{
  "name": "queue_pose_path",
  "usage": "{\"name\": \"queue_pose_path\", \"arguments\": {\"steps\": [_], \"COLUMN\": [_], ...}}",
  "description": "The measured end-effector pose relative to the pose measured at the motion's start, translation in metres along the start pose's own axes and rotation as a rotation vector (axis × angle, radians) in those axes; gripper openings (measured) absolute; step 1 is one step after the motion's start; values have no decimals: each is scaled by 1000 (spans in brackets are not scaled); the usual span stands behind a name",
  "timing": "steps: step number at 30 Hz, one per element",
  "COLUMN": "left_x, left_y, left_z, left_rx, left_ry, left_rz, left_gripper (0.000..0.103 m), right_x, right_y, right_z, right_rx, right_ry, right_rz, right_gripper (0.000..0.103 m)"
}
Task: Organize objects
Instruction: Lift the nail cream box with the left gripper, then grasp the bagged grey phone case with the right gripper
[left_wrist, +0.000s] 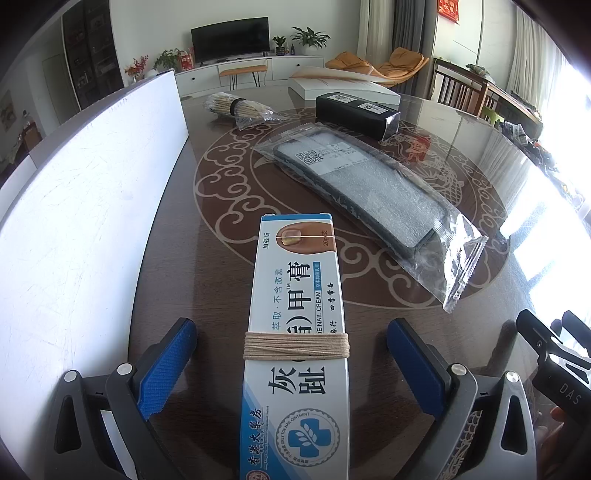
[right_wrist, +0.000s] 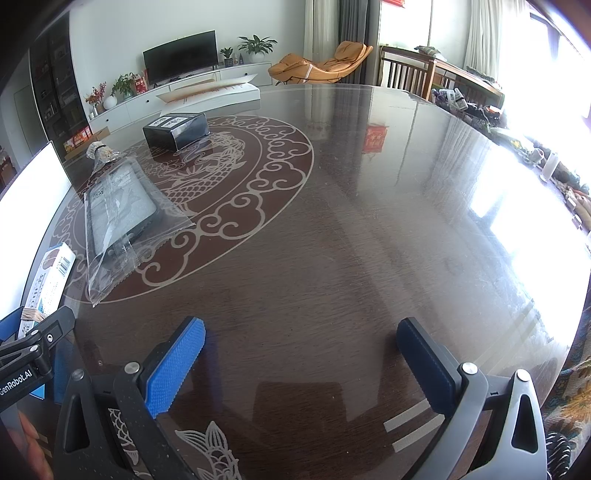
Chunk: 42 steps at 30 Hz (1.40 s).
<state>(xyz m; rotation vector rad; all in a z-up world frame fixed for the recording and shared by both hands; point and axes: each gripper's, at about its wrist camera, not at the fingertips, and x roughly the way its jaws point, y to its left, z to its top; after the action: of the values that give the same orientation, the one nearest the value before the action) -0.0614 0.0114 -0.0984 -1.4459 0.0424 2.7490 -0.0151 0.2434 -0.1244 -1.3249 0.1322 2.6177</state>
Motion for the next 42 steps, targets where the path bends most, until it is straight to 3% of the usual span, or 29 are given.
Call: {"name": "queue_pose_path", "arguments": {"steps": [4,7,11,14,18,21,23,27,29,31,33,38,42], "left_x": [0,0,0,0,0,0,-1,-1,-1,-2,-2,-2,-2], "left_y": [0,0,0,0,0,0,0,0,0,1,1,1,0], "left_z": [0,0,0,0,0,-1,-1,-1,-1,0,0,0,0], "left_rx": [0,0,-1,0,-1,-1,-1,-2,-2,-2,-2,-3,-3], "left_ry": [0,0,0,0,0,-1,-1,-1,-1,-1,-1,-1,0], "left_rz": [0,0,0,0,-1,-4,-4,-3,-3,-3,-3,-3,-2], "left_gripper": [103,103,103,103,103,103,103,103,103,103,103,103,103], "right_x": [0,-5,-9,10,52,84,90,90,87,80,74,49,18], "right_y": [-2,-17,10,53,124,154,168,196,189,175,158,93,36], "right_z": [1,14,71,114,131,134,134,121,117,115,111,82,40], "right_rx": [-2,66,-125,-245,-422,-401,-395,-581,-565,-531,-500,-379,-273], "right_ry": [7,17,10,96,199,293,309,297,290,262,256,218,189], "right_rz": [19,189,253,347,331,380,402,298,306,300,283,222,164], "right_gripper": [103,103,103,103,103,103,103,103,102,86,80,78,79]}}
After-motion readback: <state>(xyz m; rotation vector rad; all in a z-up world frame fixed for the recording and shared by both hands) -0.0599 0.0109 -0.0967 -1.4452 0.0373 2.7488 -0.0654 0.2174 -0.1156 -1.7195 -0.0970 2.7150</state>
